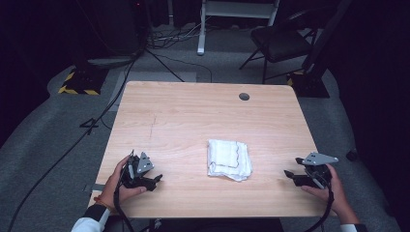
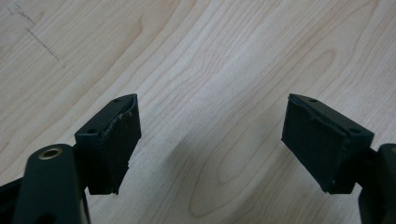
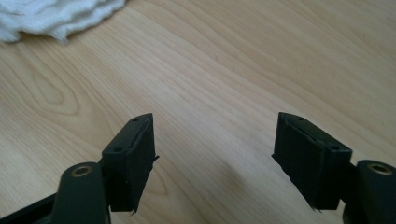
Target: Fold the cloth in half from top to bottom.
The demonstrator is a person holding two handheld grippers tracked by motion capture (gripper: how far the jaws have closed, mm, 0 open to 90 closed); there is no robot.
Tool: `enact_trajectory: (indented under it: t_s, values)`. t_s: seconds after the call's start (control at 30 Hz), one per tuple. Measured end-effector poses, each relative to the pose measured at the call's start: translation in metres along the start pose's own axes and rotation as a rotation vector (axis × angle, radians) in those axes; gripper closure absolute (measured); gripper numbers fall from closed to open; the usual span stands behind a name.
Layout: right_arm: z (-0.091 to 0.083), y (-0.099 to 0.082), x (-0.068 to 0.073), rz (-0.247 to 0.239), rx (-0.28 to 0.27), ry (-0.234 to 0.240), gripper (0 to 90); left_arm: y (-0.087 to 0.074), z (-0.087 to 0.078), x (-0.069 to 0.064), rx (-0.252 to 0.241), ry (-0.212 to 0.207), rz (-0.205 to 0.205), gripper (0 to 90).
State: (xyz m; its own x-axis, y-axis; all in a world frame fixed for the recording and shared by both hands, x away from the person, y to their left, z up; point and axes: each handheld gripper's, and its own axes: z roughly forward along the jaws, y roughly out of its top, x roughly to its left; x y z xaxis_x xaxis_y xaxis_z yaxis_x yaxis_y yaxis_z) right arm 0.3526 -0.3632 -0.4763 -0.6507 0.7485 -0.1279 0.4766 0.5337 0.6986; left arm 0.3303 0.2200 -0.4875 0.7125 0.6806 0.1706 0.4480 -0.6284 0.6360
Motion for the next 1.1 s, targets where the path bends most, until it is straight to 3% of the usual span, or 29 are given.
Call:
enact_trajectory:
  t_s: [0.27, 0.43, 0.5, 0.63, 0.83, 1.1]
  values:
    - [-0.009, -0.028, -0.016, 0.107, -0.019, -0.007, 28.5, -0.023, -0.005, 0.014, -0.017, -0.028, -0.066, 19.1]
    - [-0.011, -0.043, -0.022, 0.167, -0.043, 0.012, 27.3, -0.04, -0.007, 0.025, -0.054, -0.09, -0.173, 19.0]
    - [-0.009, -0.048, -0.023, 0.185, -0.04, 0.026, 27.1, -0.043, -0.01, 0.026, -0.056, -0.072, -0.192, 18.8]
    - [-0.009, -0.049, -0.021, 0.172, -0.04, 0.003, 25.8, -0.044, -0.01, 0.026, -0.053, -0.047, -0.225, 18.6]
    - [-0.007, -0.05, -0.02, 0.181, -0.053, -0.009, 25.1, -0.043, -0.009, 0.024, -0.05, -0.034, -0.245, 17.2]
    - [-0.007, -0.049, -0.019, 0.197, -0.052, -0.024, 25.1, -0.044, -0.01, 0.024, -0.05, -0.029, -0.241, 17.1]
